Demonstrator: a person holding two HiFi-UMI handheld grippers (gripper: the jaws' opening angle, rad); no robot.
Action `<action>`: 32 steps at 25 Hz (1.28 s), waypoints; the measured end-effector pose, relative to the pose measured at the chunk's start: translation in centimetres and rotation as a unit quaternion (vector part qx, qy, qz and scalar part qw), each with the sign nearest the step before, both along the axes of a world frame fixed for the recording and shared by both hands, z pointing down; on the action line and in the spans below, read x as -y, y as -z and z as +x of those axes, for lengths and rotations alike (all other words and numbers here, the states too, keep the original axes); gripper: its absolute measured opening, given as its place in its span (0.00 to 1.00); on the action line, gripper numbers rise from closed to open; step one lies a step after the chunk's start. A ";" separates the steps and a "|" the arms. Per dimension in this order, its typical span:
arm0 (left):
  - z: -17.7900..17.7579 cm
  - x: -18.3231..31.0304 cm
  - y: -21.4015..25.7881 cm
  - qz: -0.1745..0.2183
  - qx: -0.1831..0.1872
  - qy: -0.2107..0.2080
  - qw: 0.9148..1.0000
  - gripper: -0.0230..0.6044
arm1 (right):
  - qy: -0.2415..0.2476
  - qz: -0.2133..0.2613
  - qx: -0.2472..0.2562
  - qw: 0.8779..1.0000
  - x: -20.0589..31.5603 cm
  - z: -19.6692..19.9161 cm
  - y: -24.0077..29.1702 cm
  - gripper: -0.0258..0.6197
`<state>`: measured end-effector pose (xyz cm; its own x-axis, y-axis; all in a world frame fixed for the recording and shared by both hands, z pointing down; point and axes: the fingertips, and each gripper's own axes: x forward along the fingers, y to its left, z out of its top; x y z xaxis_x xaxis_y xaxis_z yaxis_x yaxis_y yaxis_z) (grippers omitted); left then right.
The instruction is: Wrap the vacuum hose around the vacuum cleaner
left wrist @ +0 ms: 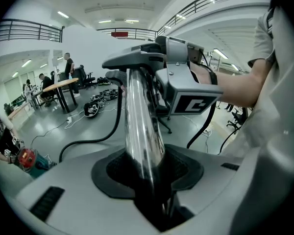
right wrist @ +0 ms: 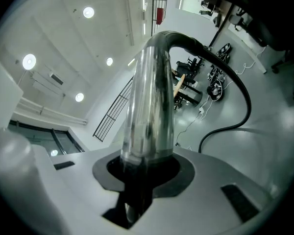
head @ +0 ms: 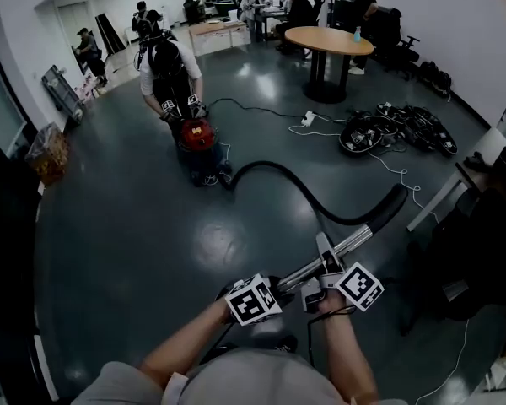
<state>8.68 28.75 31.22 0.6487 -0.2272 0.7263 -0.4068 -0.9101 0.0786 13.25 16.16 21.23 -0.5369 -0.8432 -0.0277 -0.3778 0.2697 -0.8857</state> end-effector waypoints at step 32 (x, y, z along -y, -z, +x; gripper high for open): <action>-3.8 8.6 -2.2 -0.057 -0.014 -0.090 0.994 0.23 | -0.094 -0.009 -0.018 0.995 8.3 -1.4 -1.4 0.27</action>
<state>4.89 20.17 33.39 0.6911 -0.0236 0.7224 -0.2351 -0.9525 0.1938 11.87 7.86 22.62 -0.3693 -0.9293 0.0058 -0.4525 0.1743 -0.8745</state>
